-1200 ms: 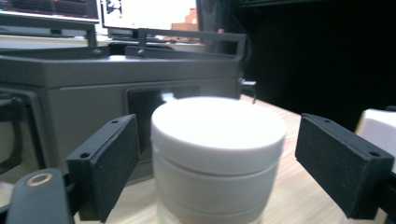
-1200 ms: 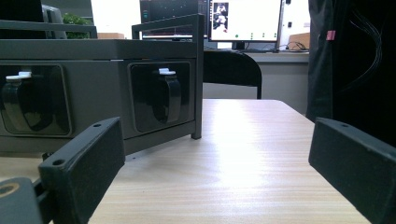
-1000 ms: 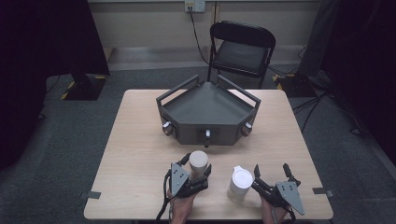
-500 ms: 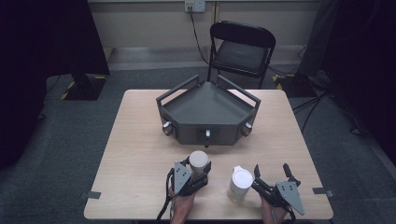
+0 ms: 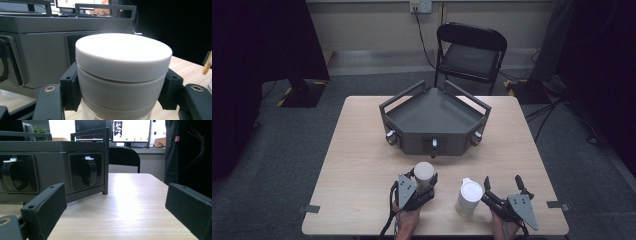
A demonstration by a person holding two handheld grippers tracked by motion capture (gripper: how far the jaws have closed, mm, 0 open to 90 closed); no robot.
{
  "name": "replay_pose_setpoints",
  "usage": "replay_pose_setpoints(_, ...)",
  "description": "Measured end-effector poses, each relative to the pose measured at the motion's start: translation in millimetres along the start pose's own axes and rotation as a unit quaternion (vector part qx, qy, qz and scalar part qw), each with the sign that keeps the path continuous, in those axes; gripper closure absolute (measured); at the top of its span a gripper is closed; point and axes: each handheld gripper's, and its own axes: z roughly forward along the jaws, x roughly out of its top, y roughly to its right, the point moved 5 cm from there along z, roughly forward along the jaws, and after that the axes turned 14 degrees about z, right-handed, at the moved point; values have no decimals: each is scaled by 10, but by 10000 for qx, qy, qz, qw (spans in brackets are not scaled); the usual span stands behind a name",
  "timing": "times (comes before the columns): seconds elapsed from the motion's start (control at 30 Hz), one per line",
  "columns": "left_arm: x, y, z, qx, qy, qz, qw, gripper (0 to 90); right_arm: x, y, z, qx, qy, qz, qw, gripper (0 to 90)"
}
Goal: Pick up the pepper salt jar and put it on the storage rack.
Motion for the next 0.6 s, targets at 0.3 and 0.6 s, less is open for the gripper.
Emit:
replay_pose_setpoints(0.3,64,23,-105,37,87,103,9999,345,0,-1,0,-5,1,-1,10000,21)
replay_pose_setpoints(0.6,126,-29,-187,49,180,93,9998,345,0,-2,0,-10,0,1,10000,21)
